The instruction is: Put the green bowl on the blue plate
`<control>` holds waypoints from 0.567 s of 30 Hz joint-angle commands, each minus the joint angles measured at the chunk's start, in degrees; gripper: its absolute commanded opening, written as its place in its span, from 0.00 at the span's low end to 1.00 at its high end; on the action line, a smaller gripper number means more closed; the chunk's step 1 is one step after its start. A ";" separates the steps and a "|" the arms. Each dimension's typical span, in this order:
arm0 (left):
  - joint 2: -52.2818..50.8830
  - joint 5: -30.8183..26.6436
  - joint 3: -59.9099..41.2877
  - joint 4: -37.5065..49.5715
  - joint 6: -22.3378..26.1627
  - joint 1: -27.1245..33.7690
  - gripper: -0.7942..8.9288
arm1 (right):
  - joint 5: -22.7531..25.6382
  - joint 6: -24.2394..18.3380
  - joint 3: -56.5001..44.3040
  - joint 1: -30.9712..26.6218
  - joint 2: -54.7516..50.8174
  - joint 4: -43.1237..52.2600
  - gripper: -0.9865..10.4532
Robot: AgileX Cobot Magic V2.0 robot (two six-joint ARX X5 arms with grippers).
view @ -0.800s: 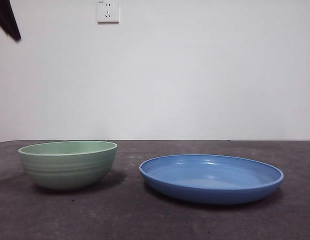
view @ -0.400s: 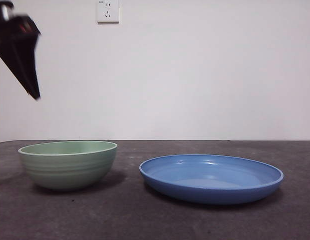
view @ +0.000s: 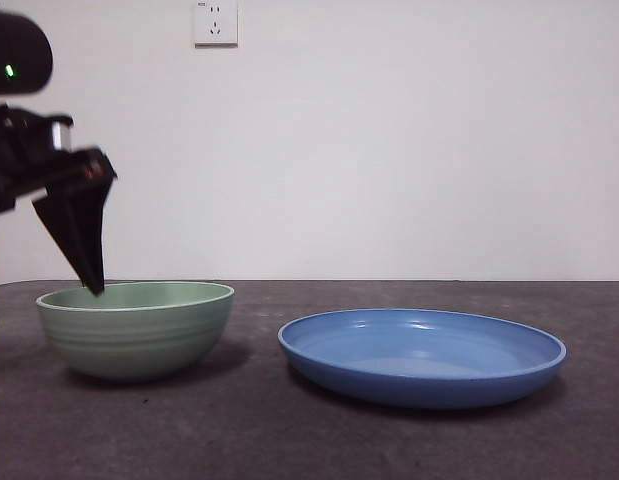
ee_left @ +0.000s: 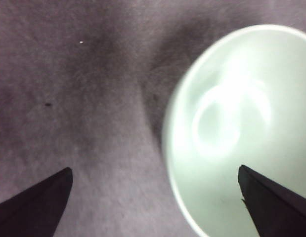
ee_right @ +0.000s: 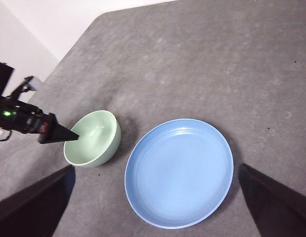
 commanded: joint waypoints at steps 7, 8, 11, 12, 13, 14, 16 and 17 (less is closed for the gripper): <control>5.62 -0.02 1.29 3.78 1.09 -0.17 0.59 | -0.22 -0.22 0.98 0.20 0.17 0.31 0.59; 5.62 -0.02 1.29 3.98 1.09 -0.17 0.58 | -0.22 -0.22 0.98 0.20 0.17 0.33 0.59; 5.62 -0.02 1.29 4.52 1.07 -0.17 0.44 | -0.20 -0.24 0.98 0.20 0.20 0.33 0.59; 5.62 -0.02 1.29 4.57 1.09 -0.17 0.37 | -0.20 -0.24 0.98 0.20 0.20 0.33 0.59; 5.62 -0.02 1.29 4.61 1.09 -0.17 0.31 | -0.20 -0.24 0.98 0.20 0.20 0.33 0.59; 5.62 -0.02 1.29 4.68 1.07 -0.17 0.25 | -0.17 -0.24 0.98 0.20 0.20 0.33 0.59; 5.62 -0.02 1.29 4.79 1.07 -0.17 0.17 | -0.20 -0.24 0.98 0.20 0.20 0.33 0.59; 5.62 -0.02 1.29 4.81 1.07 -0.17 0.14 | -0.20 -0.24 0.98 0.20 0.20 0.33 0.59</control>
